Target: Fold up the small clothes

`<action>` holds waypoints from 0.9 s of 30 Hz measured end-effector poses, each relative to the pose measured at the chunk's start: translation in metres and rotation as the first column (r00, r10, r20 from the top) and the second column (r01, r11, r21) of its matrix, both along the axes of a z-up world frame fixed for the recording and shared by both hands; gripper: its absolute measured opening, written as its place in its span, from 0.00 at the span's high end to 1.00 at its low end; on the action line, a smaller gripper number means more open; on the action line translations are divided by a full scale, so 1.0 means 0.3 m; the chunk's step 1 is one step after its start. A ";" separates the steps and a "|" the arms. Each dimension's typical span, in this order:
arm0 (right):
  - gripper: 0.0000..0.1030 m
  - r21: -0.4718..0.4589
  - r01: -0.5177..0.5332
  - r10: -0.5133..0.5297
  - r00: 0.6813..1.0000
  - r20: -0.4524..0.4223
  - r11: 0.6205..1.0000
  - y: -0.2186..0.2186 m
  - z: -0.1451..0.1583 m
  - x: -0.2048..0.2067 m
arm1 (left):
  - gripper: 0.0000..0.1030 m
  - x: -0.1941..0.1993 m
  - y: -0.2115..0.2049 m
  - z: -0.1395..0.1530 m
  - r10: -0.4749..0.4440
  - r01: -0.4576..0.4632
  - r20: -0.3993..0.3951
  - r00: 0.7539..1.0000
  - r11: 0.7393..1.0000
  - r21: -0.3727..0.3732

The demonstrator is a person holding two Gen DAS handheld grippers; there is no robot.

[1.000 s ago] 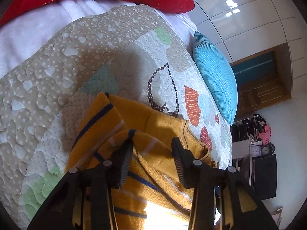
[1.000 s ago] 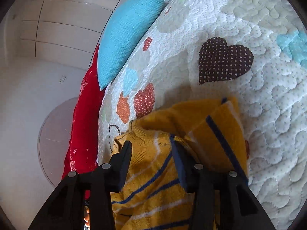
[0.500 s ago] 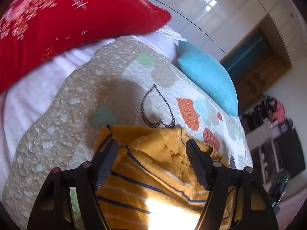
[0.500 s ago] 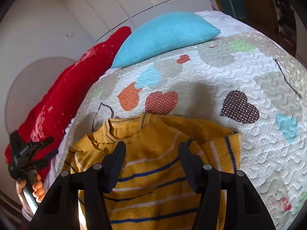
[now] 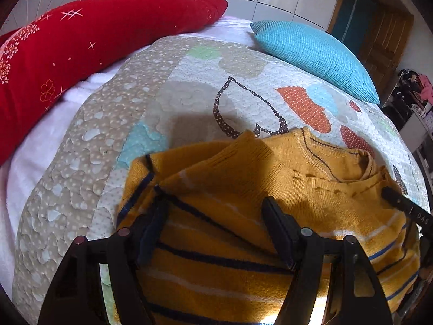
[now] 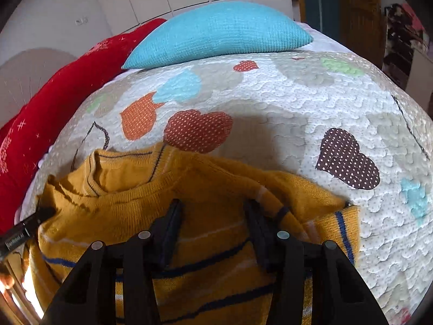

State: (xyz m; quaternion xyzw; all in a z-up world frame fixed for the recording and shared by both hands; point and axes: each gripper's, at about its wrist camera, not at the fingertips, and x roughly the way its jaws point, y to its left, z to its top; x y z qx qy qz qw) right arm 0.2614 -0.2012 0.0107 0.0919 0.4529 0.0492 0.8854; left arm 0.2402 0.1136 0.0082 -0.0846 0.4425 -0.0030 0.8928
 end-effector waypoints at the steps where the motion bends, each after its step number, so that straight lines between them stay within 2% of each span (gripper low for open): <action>1: 0.51 0.019 0.004 -0.004 1.000 0.010 1.000 -0.009 0.001 -0.004 | 0.31 -0.010 -0.002 -0.004 0.000 0.000 0.018 1.000 1.000 0.004; 5: 0.51 0.125 0.010 -0.013 1.000 0.025 0.992 -0.064 -0.001 -0.017 | 0.30 -0.019 0.006 -0.002 -0.008 0.009 0.038 0.999 1.000 -0.020; 8: 0.45 0.166 -0.014 0.013 1.000 0.009 0.986 -0.062 0.001 -0.006 | 0.30 -0.016 0.005 0.019 -0.018 0.017 -0.004 1.000 1.000 -0.019; 11: 0.45 0.089 -0.025 0.030 0.998 -0.054 0.996 -0.037 0.040 -0.007 | 0.30 -0.073 0.008 0.082 0.007 -0.007 -0.021 1.000 1.000 -0.005; 12: 0.45 0.051 -0.013 0.015 0.999 -0.040 0.999 -0.029 0.070 -0.033 | 0.30 -0.108 0.014 0.112 0.013 -0.013 -0.012 1.000 1.000 -0.007; 14: 0.35 -0.013 -0.006 0.007 1.000 0.018 1.000 -0.015 0.132 -0.113 | 0.30 -0.188 0.027 0.171 0.013 -0.013 0.015 1.000 1.000 -0.013; 15: 0.35 -0.027 -0.012 0.014 0.999 0.043 1.000 -0.010 0.157 -0.159 | 0.28 -0.232 0.032 0.201 0.019 -0.018 0.033 0.999 1.000 -0.003; 19: 0.34 -0.025 -0.023 0.025 0.996 0.084 0.999 -0.020 0.208 -0.353 | 0.18 -0.434 0.045 0.325 0.056 -0.067 0.156 0.986 0.996 0.062; 22: 0.34 -0.022 -0.008 0.010 0.994 0.113 1.000 -0.033 0.224 -0.504 | 0.08 -0.587 0.042 0.410 0.099 -0.139 0.291 0.952 0.983 0.120; 25: 0.33 -0.007 0.030 -0.029 0.991 0.128 1.000 -0.045 0.230 -0.637 | 0.00 -0.731 0.029 0.479 0.138 -0.214 0.433 0.891 0.968 0.132; 27: 0.33 0.022 0.051 -0.054 0.990 0.134 0.998 -0.052 0.237 -0.711 | 0.00 -0.813 0.017 0.520 0.152 -0.248 0.507 0.848 0.961 0.127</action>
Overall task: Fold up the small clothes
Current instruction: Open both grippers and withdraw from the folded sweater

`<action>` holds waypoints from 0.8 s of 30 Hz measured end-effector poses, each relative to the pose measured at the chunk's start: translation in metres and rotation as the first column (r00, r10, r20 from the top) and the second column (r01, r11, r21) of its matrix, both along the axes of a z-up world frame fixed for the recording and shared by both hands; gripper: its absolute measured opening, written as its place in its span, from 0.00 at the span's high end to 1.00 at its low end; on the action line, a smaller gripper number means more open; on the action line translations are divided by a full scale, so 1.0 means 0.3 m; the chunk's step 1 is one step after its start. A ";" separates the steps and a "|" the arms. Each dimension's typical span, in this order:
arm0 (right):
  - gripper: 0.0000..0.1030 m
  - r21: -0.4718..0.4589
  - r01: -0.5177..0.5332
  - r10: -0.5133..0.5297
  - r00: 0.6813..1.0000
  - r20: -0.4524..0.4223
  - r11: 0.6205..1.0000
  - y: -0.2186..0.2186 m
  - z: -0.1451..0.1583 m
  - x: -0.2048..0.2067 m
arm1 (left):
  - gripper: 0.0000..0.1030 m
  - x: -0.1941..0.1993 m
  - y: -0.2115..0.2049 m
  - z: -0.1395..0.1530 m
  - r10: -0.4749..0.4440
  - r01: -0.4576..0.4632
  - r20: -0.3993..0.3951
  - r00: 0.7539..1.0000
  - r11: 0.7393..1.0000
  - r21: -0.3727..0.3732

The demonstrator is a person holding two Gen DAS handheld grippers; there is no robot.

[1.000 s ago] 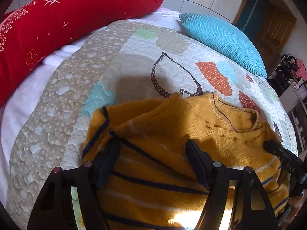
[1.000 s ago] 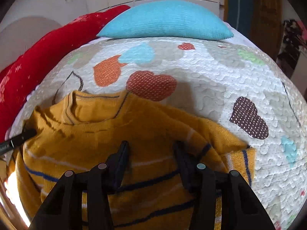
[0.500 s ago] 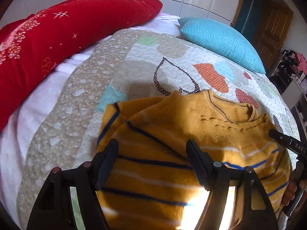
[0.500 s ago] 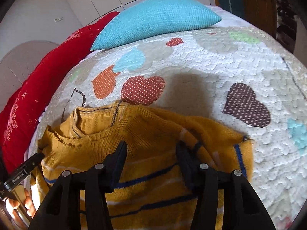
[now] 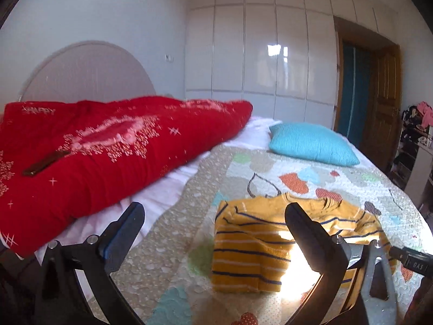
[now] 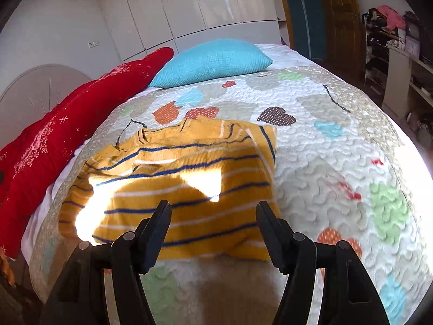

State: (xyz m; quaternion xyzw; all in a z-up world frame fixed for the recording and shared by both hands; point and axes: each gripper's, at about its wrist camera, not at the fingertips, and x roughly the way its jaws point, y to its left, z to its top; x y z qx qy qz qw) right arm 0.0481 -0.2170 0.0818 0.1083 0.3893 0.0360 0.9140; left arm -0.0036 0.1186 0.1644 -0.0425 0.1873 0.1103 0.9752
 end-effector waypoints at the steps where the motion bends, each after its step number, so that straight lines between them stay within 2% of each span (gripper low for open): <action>1: 0.33 0.012 0.009 -0.009 1.000 0.004 1.000 -0.002 0.006 -0.032 | 0.00 -0.035 -0.009 0.019 0.015 -0.015 0.030 0.999 1.000 0.012; 2: 0.33 0.022 0.017 -0.017 1.000 0.007 1.000 -0.003 0.014 -0.062 | 0.00 -0.068 -0.021 0.036 0.024 -0.025 0.057 0.998 0.999 0.021; 5: 0.32 0.043 0.035 -0.036 0.999 0.022 0.998 0.005 0.042 -0.143 | 0.00 -0.160 -0.053 0.080 -0.021 0.019 0.112 0.993 1.000 0.016; 8: 0.31 0.044 0.055 -0.057 0.997 0.048 0.998 0.020 0.077 -0.218 | 0.00 -0.242 -0.090 0.107 -0.051 0.049 0.136 0.989 0.999 0.015; 12: 0.27 0.035 0.089 -0.091 0.992 0.084 0.995 0.047 0.111 -0.311 | 0.00 -0.329 -0.115 0.103 -0.146 0.157 0.147 0.978 0.985 -0.071; 14: 0.26 0.007 0.088 -0.088 0.992 0.090 0.996 0.068 0.112 -0.336 | 0.00 -0.342 -0.131 0.079 -0.187 0.200 0.119 0.975 0.974 -0.109; 18: 0.26 -0.078 0.076 -0.069 0.993 0.091 0.994 0.115 0.100 -0.350 | 0.00 -0.332 -0.191 0.025 -0.289 0.290 0.023 0.957 0.950 -0.119; 24: 0.26 -0.121 0.067 -0.059 0.996 0.068 0.990 0.146 0.081 -0.354 | 0.00 -0.325 -0.239 -0.047 -0.272 0.262 -0.090 0.958 0.959 -0.106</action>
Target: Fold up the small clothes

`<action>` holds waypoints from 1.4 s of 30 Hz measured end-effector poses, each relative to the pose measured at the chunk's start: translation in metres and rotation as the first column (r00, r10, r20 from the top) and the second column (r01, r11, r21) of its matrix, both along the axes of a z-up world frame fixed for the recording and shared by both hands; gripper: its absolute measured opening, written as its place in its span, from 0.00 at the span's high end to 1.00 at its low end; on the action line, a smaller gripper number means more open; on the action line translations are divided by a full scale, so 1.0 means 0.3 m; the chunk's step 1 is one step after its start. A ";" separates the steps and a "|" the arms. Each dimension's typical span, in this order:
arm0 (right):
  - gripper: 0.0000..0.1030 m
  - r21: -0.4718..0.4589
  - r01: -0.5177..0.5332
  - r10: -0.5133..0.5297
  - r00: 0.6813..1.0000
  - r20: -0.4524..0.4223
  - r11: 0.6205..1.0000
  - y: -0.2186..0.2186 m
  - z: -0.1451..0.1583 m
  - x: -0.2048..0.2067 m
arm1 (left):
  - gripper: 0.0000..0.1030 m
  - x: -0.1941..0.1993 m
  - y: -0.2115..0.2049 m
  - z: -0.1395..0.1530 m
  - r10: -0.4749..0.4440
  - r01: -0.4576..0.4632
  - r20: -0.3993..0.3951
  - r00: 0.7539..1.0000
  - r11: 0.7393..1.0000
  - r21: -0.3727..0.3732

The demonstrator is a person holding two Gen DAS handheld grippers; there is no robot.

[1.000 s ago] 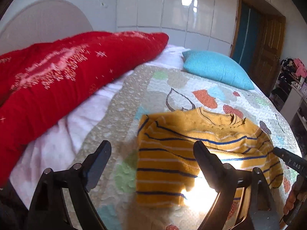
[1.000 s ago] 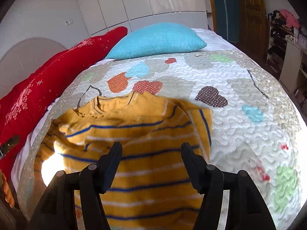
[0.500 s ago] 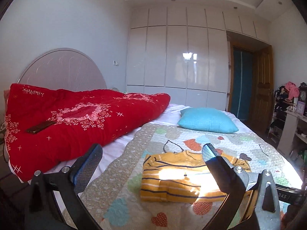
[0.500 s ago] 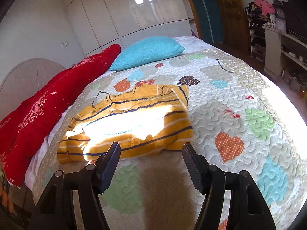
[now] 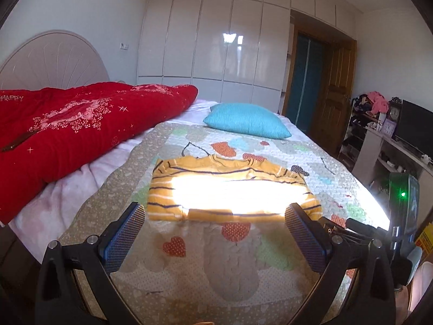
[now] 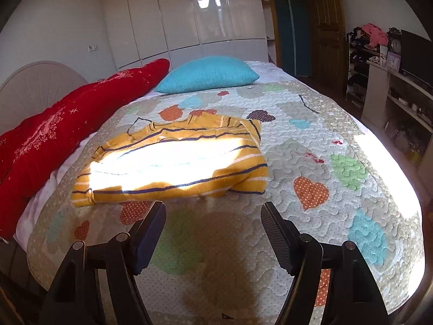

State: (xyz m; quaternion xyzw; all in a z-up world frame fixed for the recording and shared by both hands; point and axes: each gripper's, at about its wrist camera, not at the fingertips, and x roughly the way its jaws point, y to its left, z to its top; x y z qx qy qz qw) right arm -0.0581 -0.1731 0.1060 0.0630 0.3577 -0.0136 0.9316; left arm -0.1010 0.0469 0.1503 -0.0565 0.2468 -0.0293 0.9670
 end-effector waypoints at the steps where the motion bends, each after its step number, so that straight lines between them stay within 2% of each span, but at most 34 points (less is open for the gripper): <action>1: 0.26 -0.011 0.002 -0.003 1.000 -0.007 1.000 0.002 -0.007 0.003 | 0.00 0.006 -0.003 -0.012 0.014 -0.014 -0.019 1.000 1.000 0.012; 7: 0.25 -0.005 0.008 -0.008 0.999 -0.042 1.000 -0.003 -0.041 0.005 | 0.00 0.037 0.006 -0.090 0.052 -0.050 -0.139 0.989 0.999 0.020; 12: 0.25 -0.009 0.019 -0.020 0.998 -0.051 1.000 -0.011 -0.053 0.001 | 0.00 0.043 0.003 -0.127 0.073 -0.067 -0.191 0.979 0.997 0.037; 25: 0.22 -0.054 0.008 -0.011 0.998 -0.064 0.999 0.014 -0.083 0.005 | 0.00 0.059 0.002 -0.181 0.119 -0.095 -0.255 0.960 0.990 0.107; 42: 0.22 -0.066 -0.015 0.009 0.996 -0.091 0.998 0.026 -0.113 0.009 | 0.00 0.091 0.015 -0.262 0.104 -0.079 -0.371 0.923 0.994 0.081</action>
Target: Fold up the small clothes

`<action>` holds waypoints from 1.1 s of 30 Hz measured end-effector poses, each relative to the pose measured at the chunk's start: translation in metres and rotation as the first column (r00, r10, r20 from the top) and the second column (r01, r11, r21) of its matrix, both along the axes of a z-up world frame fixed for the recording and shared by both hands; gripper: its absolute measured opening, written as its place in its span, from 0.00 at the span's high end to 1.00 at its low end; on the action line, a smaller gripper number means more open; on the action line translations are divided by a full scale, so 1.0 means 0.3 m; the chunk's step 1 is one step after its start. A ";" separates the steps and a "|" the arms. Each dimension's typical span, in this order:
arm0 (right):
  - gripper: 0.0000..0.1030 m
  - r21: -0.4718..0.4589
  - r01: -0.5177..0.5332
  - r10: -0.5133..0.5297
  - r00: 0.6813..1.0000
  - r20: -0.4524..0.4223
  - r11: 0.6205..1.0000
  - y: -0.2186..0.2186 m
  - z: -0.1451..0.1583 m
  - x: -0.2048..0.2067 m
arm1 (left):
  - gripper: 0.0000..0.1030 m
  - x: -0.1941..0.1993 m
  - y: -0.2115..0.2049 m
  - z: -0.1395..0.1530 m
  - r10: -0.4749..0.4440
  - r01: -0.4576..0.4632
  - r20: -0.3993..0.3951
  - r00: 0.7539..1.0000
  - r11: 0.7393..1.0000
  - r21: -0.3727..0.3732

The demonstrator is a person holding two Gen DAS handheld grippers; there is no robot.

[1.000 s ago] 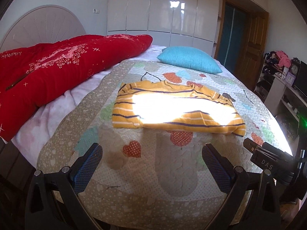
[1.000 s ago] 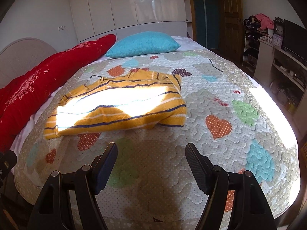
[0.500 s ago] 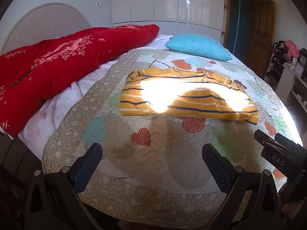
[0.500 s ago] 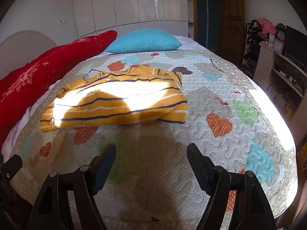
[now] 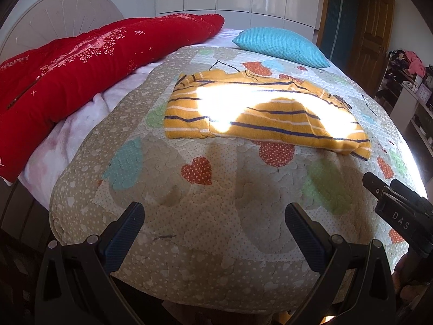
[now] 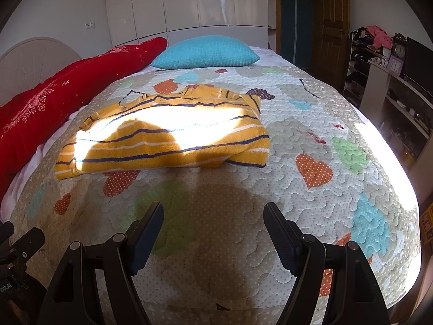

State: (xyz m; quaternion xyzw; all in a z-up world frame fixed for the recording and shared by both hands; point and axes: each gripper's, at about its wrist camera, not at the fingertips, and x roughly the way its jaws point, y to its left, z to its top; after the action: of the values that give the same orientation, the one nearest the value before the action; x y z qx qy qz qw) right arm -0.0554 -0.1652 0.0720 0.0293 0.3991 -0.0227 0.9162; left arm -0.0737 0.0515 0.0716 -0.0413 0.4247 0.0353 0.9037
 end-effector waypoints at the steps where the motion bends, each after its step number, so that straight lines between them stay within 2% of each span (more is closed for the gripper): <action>1: 0.22 -0.002 -0.003 0.003 1.000 -0.003 1.000 0.003 -0.003 0.000 | 0.00 0.001 0.003 -0.004 0.001 -0.001 -0.004 1.000 1.000 -0.004; 9: 0.22 -0.028 -0.036 0.035 0.999 -0.028 0.999 0.056 -0.020 0.008 | 0.00 0.005 0.043 -0.035 0.017 -0.018 -0.027 1.000 0.999 -0.047; 15: 0.22 -0.061 -0.136 0.135 0.990 -0.031 0.989 0.175 0.000 0.046 | 0.00 -0.001 0.129 -0.058 0.054 -0.058 -0.039 0.998 0.993 -0.102; 20: 0.22 -0.089 -0.236 0.233 0.972 -0.043 0.968 0.322 0.003 0.085 | 0.00 -0.028 0.230 -0.052 0.100 -0.102 -0.024 0.995 0.982 -0.157; 29: 0.22 -0.149 -0.363 0.355 0.931 -0.081 0.920 0.543 -0.023 0.167 | 0.00 -0.068 0.399 -0.074 0.210 -0.212 -0.029 0.977 0.958 -0.194; 33: 0.22 -0.174 -0.424 0.419 0.906 -0.069 0.889 0.624 -0.027 0.199 | 0.00 -0.077 0.466 -0.107 0.253 -0.259 -0.055 0.966 0.941 -0.216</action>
State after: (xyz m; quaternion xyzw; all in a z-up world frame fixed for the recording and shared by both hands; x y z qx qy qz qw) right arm 0.0042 0.0219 0.0639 -0.1434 0.4055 0.1391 0.8920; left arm -0.0969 0.1914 0.0394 -0.1963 0.4290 0.1056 0.8754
